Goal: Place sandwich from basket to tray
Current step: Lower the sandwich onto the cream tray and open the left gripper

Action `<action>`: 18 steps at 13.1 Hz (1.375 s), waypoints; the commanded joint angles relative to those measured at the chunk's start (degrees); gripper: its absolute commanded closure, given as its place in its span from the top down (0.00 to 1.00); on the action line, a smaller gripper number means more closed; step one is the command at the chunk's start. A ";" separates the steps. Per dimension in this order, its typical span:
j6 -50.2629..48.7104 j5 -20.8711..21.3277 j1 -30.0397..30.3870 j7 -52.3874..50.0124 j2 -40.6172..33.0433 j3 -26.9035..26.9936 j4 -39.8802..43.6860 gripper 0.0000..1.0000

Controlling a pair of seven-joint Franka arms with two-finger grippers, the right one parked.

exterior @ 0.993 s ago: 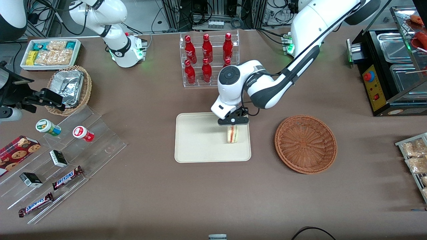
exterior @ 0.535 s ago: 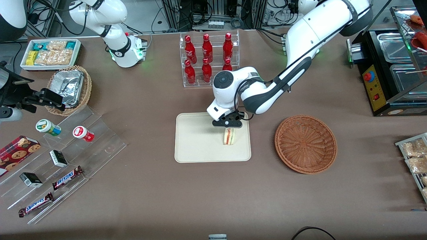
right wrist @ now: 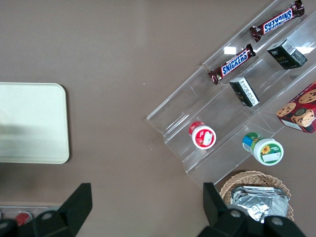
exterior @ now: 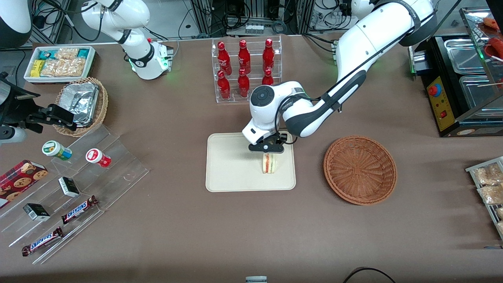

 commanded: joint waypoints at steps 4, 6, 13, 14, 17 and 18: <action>-5.31 0.83 2.64 -2.81 -1.33 -4.00 2.38 1.00; -9.45 0.75 4.48 -2.81 -1.86 -6.46 3.87 1.00; -27.63 -6.54 5.89 -1.67 -2.83 -9.19 16.42 1.00; -29.84 -7.16 5.81 -1.75 -2.83 -9.20 18.27 1.00; -35.47 -7.43 8.43 -2.02 -2.74 -12.70 23.28 1.00; -36.53 -7.34 8.44 -2.10 -3.09 -12.71 24.61 1.00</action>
